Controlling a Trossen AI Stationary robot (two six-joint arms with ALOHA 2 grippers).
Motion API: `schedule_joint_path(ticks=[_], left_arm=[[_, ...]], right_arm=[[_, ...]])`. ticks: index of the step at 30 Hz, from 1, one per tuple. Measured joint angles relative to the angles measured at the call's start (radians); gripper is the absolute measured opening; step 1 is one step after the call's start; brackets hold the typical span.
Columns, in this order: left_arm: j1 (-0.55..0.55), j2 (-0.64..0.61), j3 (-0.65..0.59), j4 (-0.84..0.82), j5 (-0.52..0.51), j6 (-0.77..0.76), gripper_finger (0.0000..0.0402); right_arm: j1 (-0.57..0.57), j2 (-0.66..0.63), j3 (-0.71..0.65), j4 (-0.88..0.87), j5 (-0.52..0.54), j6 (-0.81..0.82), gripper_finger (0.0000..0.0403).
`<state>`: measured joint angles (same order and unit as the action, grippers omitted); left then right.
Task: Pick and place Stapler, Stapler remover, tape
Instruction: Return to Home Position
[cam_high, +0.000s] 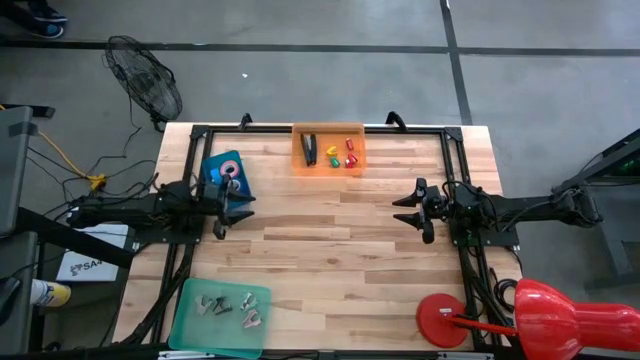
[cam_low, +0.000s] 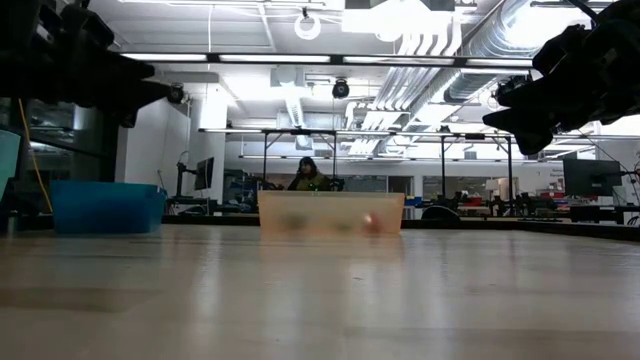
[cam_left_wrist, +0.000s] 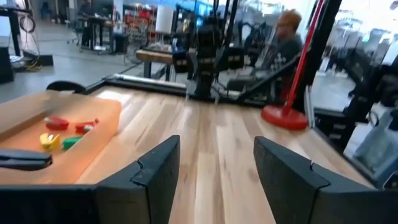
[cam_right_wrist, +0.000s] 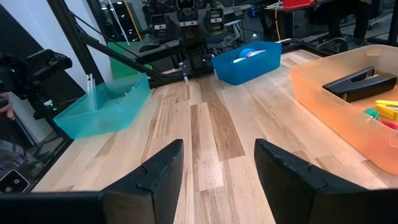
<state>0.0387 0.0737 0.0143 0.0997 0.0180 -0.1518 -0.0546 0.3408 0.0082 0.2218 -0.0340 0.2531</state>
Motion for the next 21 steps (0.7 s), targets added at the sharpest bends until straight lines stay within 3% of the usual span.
schedule_joint_path(ticks=[21], left_arm=[[0.0, 0.0, -0.002, -0.068, -0.002, 0.013, 0.0202]], right_arm=[[0.0, 0.0, 0.0, 0.0, 0.0, 0.0, 0.0189]])
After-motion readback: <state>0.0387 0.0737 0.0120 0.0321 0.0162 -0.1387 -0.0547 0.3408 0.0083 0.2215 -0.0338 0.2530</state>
